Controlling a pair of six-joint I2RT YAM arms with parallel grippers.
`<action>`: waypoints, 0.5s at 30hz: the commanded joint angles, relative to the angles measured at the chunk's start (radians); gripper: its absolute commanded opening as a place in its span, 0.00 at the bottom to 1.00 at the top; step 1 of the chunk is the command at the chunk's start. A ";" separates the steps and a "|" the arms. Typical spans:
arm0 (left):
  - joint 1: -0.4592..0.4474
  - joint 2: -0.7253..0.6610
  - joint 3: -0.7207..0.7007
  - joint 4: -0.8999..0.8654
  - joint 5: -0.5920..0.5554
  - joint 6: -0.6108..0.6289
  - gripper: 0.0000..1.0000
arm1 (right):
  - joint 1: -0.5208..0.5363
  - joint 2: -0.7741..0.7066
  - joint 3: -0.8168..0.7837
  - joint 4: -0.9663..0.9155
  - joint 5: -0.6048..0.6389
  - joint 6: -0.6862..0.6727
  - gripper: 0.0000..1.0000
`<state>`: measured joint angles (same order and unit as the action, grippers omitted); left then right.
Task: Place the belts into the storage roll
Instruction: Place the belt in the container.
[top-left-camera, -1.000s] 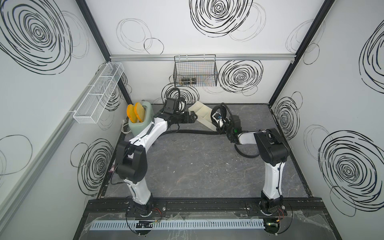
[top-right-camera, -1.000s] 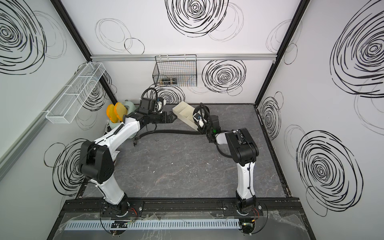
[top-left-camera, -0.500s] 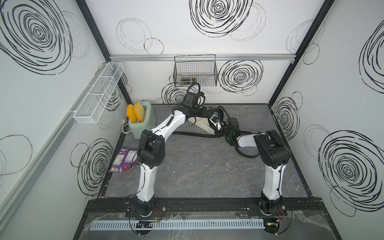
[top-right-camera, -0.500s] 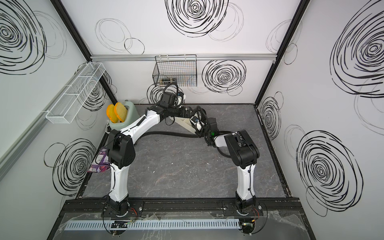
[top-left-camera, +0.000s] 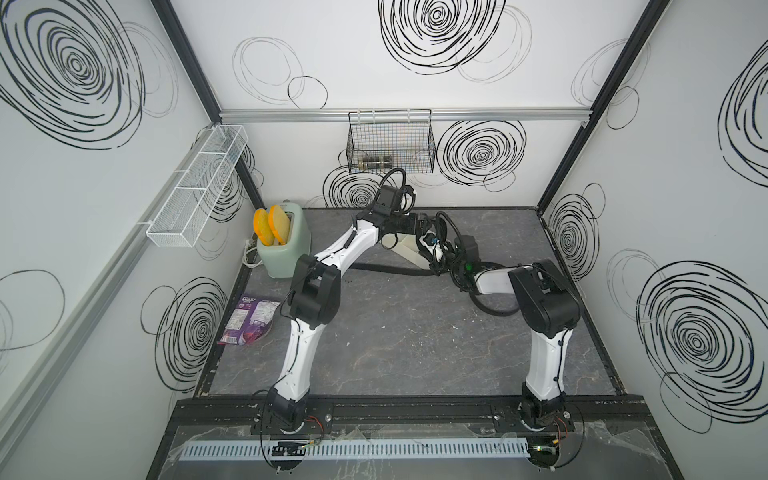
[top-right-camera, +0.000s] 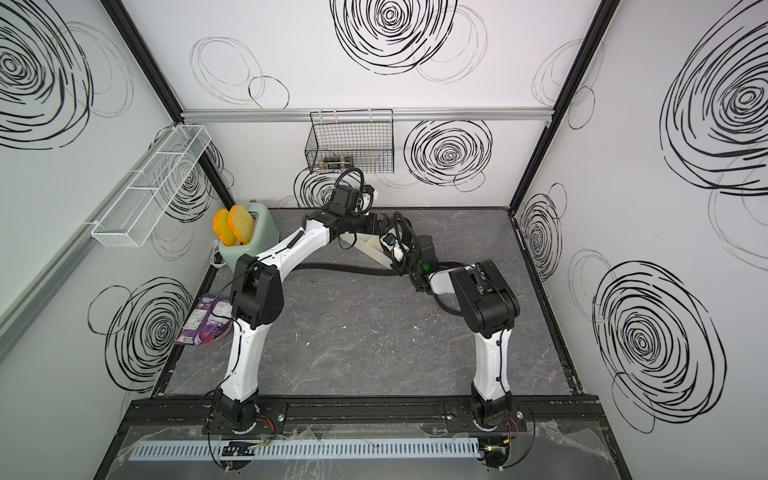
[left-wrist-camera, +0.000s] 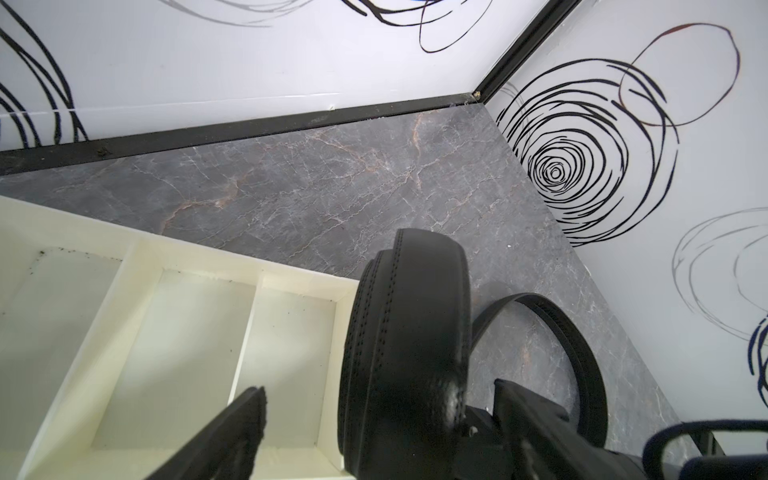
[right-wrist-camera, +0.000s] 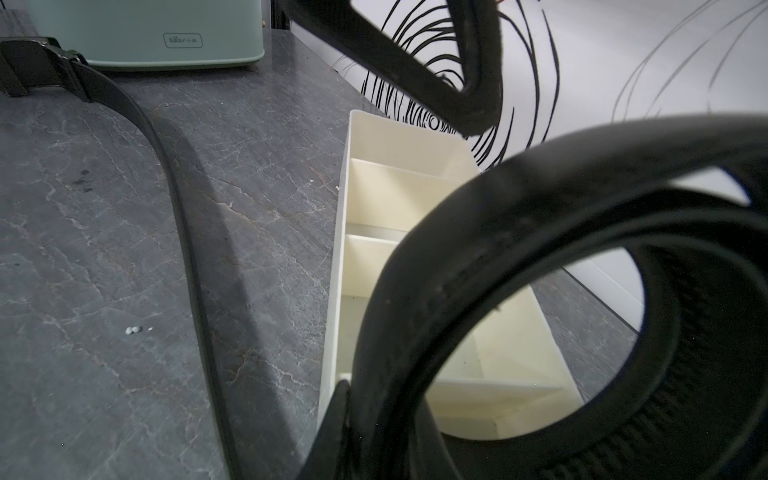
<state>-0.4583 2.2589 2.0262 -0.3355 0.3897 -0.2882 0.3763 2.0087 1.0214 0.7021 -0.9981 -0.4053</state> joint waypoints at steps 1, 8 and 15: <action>-0.028 0.046 0.025 -0.001 0.037 0.016 0.83 | 0.009 -0.016 0.005 -0.031 -0.040 -0.003 0.00; -0.039 0.082 0.041 -0.012 0.039 0.016 0.77 | 0.004 -0.011 0.009 -0.030 -0.037 0.003 0.00; -0.046 0.107 0.057 -0.012 0.024 -0.004 0.65 | 0.003 -0.012 0.010 -0.022 -0.043 0.019 0.00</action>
<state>-0.4648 2.3161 2.0785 -0.3092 0.3931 -0.2993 0.3725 2.0087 1.0218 0.7006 -1.0073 -0.4000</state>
